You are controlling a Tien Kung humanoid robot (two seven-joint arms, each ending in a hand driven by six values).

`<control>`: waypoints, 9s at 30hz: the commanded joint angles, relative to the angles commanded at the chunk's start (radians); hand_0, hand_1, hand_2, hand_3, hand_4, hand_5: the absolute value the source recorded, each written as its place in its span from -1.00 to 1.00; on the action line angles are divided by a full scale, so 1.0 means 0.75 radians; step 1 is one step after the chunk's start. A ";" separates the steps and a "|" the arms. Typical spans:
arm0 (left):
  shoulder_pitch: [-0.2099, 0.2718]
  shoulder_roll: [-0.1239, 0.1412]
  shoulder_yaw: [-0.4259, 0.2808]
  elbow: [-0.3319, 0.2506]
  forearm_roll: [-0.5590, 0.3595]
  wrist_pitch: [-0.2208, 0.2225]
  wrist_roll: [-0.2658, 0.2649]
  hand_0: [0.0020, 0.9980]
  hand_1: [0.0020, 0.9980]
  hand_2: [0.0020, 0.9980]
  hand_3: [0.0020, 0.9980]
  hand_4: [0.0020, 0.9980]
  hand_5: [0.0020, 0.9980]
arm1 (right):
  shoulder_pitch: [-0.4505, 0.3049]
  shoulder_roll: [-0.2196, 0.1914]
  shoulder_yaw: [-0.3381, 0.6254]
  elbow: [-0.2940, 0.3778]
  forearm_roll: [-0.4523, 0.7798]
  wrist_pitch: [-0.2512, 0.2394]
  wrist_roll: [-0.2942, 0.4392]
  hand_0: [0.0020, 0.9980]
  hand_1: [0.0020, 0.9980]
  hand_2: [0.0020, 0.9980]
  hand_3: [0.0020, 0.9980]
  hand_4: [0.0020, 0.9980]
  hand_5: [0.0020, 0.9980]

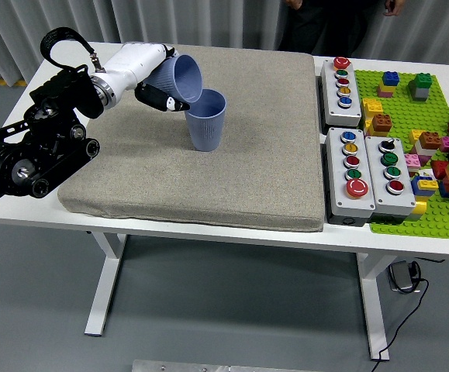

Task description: Pick cup pour cup place

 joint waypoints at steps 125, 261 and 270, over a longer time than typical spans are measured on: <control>0.461 -0.009 -0.330 -0.246 -1.286 0.430 -0.470 0.23 0.16 0.07 0.06 0.68 -0.40 | -0.022 0.017 0.012 0.000 -0.003 -0.005 0.001 0.39 0.23 0.19 0.18 -1.00 -0.49; 0.983 -0.158 -0.644 -0.390 -1.123 0.377 -0.542 0.84 0.91 1.00 1.00 1.00 1.00 | -0.048 0.032 0.033 0.000 -0.046 -0.004 -0.006 0.39 0.23 0.19 0.18 -1.00 -0.47; 0.965 -0.157 -0.661 -0.400 -1.108 0.377 -0.533 0.85 0.91 1.00 1.00 0.89 1.00 | -0.046 0.033 0.028 0.000 -0.039 -0.007 -0.006 0.39 0.23 0.19 0.18 -1.00 -0.48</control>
